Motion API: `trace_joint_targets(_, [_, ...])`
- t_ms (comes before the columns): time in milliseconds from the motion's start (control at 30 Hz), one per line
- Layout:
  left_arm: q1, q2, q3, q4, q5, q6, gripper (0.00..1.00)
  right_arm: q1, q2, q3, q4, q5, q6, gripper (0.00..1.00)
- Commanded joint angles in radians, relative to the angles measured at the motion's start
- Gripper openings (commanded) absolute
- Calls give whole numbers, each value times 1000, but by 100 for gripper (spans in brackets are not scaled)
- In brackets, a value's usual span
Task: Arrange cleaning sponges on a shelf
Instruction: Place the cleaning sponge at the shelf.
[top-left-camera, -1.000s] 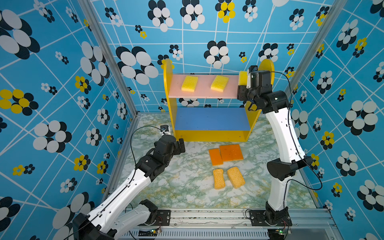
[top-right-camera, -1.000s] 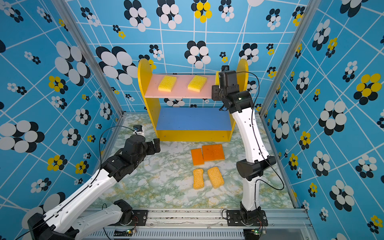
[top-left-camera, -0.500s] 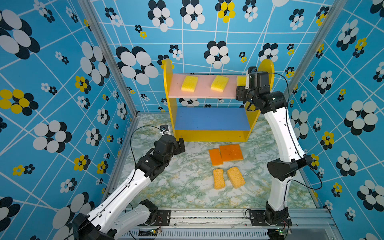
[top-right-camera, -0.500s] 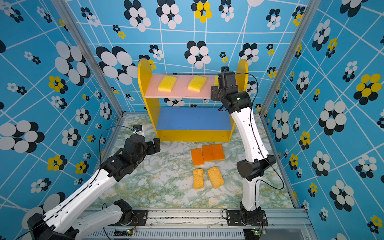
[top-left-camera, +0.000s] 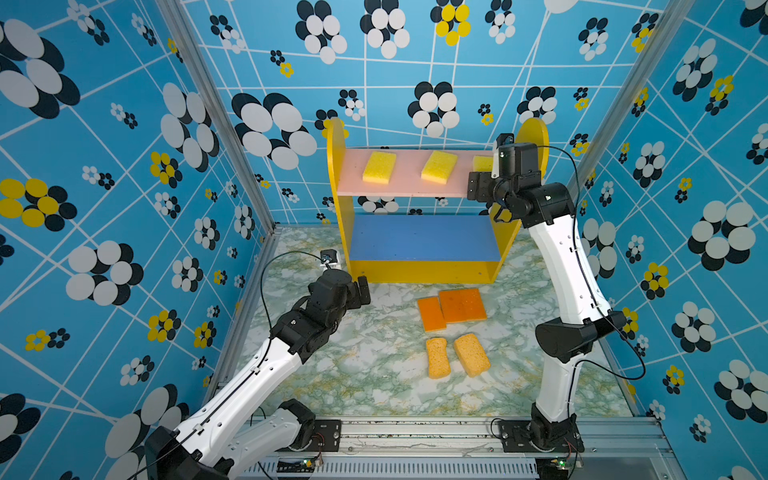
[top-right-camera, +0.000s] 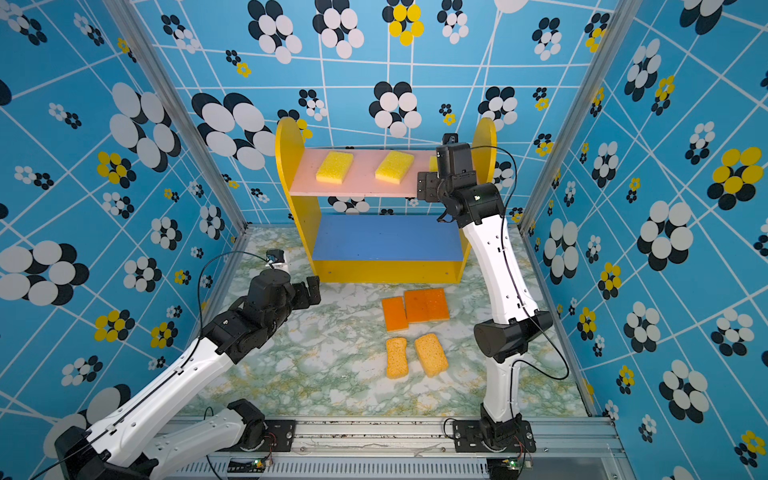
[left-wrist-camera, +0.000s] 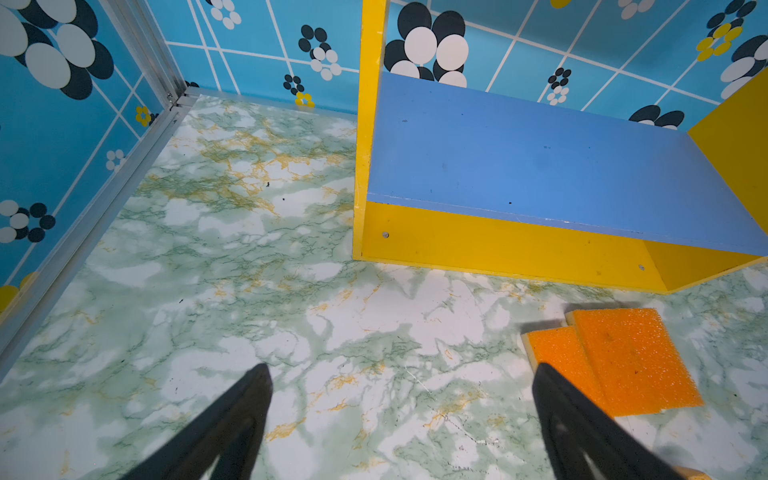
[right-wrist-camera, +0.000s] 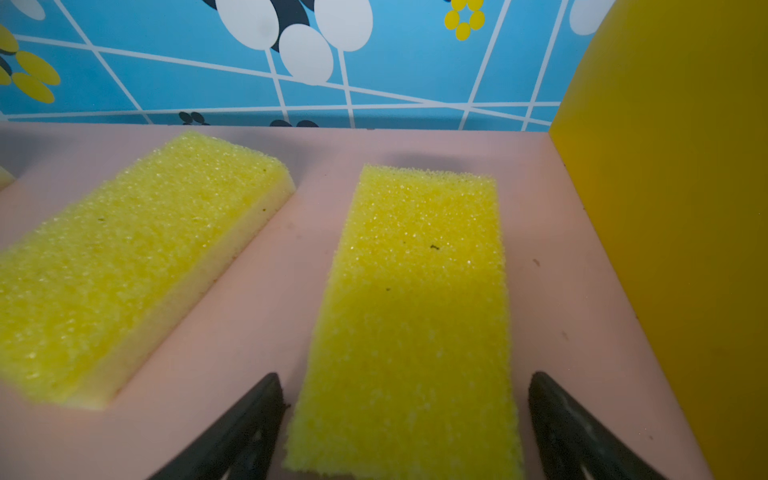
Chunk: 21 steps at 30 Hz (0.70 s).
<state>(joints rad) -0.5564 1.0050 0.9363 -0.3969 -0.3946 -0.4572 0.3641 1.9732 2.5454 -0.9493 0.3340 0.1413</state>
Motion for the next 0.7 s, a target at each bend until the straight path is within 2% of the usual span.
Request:
trace_joint_targets(0, [7, 6, 28, -16, 2, -3, 99, 0, -50, -7, -12, -3, -20, 99])
trace_joint_targets(400, [6, 33, 42, -12, 11, -3, 99, 4, -160, -35, -58, -45, -19, 99])
trace_joint_targets(567, [6, 51, 53, -4, 21, -18, 99, 56, -275, -221, -8, -17, -24, 99])
trace_joint_targets(667, [7, 73, 66, 10, 36, -10, 99, 115, -380, -406, 73, -19, -63, 99])
